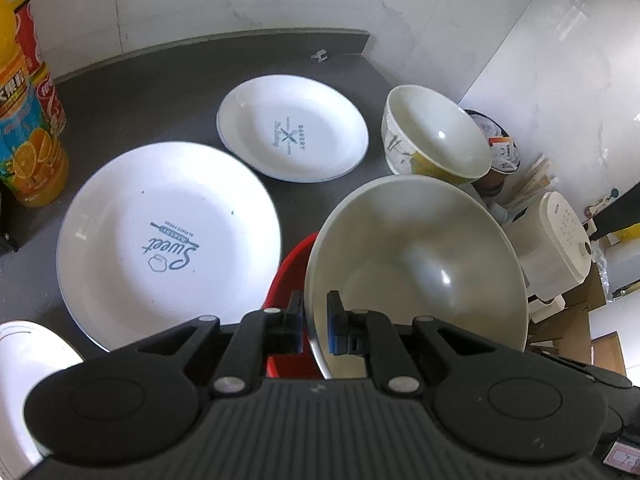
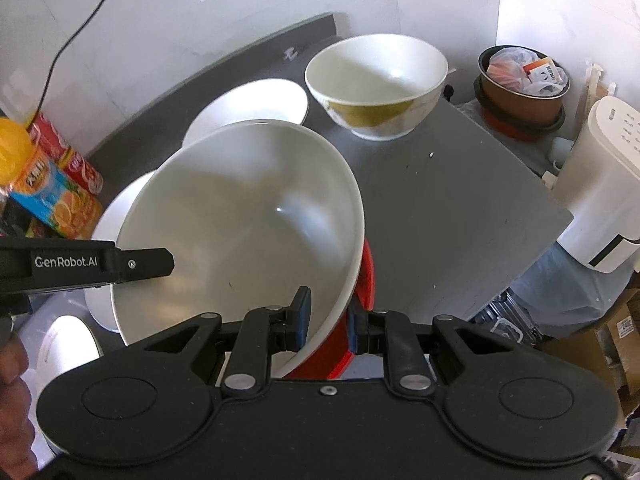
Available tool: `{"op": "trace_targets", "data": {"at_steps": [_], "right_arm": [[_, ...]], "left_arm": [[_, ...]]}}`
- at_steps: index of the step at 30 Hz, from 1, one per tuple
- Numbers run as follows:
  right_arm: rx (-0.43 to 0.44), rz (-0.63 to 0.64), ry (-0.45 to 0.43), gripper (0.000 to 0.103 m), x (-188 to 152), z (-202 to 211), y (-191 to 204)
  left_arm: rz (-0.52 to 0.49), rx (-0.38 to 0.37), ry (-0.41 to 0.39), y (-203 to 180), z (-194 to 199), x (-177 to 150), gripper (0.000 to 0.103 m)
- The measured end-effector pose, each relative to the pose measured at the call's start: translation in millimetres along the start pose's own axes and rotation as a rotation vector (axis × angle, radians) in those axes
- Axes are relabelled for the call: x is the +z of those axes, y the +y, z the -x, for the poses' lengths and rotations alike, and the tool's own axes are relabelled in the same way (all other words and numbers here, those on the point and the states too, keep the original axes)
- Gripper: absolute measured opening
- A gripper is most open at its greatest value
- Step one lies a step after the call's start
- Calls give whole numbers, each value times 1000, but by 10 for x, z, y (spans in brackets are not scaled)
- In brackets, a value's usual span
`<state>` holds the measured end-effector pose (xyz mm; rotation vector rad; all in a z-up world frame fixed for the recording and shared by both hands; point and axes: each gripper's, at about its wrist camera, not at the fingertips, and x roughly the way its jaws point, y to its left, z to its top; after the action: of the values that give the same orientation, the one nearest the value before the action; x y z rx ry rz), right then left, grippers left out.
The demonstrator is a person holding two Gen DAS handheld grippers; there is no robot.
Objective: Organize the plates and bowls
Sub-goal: 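Carry the cream bowl over the red bowl and lower it inside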
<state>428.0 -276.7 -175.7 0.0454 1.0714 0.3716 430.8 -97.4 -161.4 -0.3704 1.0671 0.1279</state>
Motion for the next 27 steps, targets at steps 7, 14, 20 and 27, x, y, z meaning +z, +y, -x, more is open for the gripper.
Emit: {"op": "trace_targets", "data": {"at_steps": [7,14,20,27], "right_arm": [[-25,34,25,22,-17,-93,86],[-41,62,34,28,-7,-124,159],[-14,24,50,29,3,-81,115],[20,-21,53,32,-20,-47,68]], "left_arm": [[-2,25,21,62,-93,-27,6],[-14,30,13,62,-115,-45,6],[-30,36,30,48,-126,-18,6],[-57,54,53,-7,-121,21,8]]}}
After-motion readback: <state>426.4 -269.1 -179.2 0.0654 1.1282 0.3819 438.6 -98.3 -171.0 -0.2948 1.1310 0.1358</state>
